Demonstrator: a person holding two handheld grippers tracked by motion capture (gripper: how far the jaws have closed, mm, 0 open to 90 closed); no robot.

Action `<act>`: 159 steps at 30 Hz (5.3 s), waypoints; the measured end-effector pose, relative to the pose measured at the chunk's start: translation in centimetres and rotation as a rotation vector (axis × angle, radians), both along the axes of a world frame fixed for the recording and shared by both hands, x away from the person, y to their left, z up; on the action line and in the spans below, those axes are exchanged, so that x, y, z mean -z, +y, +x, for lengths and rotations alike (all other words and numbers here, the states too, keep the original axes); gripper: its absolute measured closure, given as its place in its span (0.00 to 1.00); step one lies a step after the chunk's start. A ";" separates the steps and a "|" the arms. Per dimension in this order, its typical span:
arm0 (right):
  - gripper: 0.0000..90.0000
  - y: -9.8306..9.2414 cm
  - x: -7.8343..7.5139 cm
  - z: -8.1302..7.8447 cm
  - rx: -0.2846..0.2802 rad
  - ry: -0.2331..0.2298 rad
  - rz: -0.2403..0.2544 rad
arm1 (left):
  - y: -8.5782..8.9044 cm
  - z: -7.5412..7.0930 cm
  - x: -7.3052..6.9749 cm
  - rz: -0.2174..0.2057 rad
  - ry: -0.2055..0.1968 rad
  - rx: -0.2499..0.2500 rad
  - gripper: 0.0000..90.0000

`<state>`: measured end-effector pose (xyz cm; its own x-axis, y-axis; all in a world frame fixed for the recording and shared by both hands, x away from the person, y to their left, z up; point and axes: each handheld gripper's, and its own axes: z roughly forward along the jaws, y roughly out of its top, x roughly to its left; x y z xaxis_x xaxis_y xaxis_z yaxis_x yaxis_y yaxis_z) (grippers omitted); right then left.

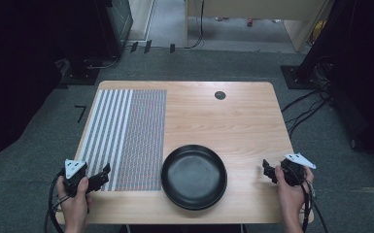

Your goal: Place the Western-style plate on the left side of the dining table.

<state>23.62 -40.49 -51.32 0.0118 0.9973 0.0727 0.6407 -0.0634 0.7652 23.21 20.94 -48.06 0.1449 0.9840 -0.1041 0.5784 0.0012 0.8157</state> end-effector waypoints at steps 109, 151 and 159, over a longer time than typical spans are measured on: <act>0.77 12.9 -1.2 -1.3 -0.409 -0.099 0.215 | -14.0 -2.2 0.9 -0.091 0.052 0.396 0.47; 0.93 12.9 -1.2 -1.3 -0.377 -0.029 0.388 | -14.2 -2.3 0.9 -0.219 0.172 0.456 0.64; 0.96 13.5 -1.2 -1.5 -0.421 -0.029 0.386 | -12.9 -2.2 -0.1 -0.243 0.168 0.445 0.69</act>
